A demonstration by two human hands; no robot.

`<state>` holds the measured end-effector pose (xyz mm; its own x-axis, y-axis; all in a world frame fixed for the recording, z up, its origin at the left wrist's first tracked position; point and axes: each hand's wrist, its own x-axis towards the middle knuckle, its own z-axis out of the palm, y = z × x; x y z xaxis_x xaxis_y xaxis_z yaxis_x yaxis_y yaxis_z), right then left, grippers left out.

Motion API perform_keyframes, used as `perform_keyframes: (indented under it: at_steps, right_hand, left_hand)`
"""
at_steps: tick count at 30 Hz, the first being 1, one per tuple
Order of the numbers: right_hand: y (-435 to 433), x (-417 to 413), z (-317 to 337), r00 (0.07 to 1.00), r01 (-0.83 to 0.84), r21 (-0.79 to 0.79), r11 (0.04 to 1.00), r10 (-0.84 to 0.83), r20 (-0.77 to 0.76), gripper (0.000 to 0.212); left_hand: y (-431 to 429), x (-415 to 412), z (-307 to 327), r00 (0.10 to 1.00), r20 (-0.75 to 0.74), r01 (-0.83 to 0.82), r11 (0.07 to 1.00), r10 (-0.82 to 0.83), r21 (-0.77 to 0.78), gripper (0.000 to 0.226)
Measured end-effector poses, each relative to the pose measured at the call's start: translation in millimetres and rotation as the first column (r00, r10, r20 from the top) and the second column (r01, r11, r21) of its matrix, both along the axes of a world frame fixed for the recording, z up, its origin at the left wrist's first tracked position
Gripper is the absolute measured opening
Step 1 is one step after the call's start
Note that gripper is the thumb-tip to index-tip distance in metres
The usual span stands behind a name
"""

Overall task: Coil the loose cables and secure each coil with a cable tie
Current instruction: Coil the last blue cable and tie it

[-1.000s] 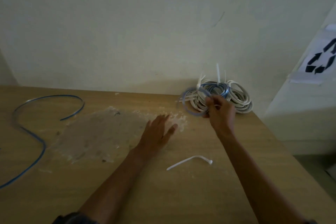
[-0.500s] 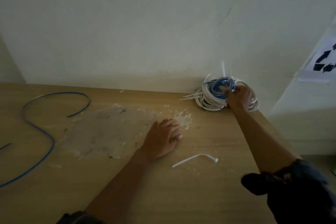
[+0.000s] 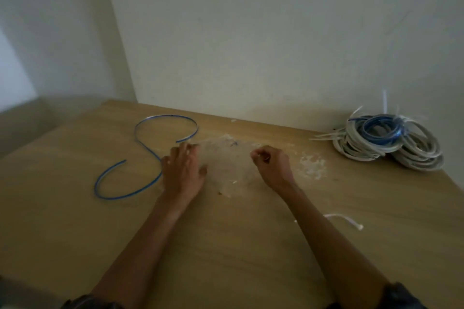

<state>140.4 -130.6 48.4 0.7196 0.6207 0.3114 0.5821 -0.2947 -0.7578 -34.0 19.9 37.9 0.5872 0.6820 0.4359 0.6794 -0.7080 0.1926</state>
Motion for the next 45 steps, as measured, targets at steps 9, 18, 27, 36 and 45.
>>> perform_keyframes:
  at_steps: [9, 18, 27, 36, 45]
  right_hand:
    - [29, -47, -30, 0.948, -0.249, -0.191, 0.949, 0.279, 0.154, 0.064]
    - [-7, 13, 3, 0.985, 0.083, 0.283, 0.956, -0.123, 0.124, 0.023]
    - [-29, 37, 32, 0.969, 0.247, 0.262, 0.933, -0.244, -0.046, 0.038]
    - [-39, 27, 27, 0.955, -0.166, 0.177, 0.97, 0.203, -0.216, 0.036]
    - [-17, -20, 29, 0.876, -0.404, 0.108, 0.908, 0.418, -0.238, 0.02]
  left_hand:
    - [1, 0, -13, 0.881, 0.328, 0.431, 0.864, -0.341, -0.259, 0.025]
    - [-32, 23, 0, 0.647, 0.574, 0.642, 0.765, -0.503, -0.054, 0.021]
    - [-11, 41, 20, 0.627, 0.696, 0.545, 0.836, -0.349, -0.072, 0.032]
    - [-11, 60, 9, 0.486, 0.544, 0.655, 0.127, 0.684, -0.745, 0.031]
    - [-23, 62, 15, 0.419, 0.489, 0.727, 0.04, 0.765, -0.685, 0.043]
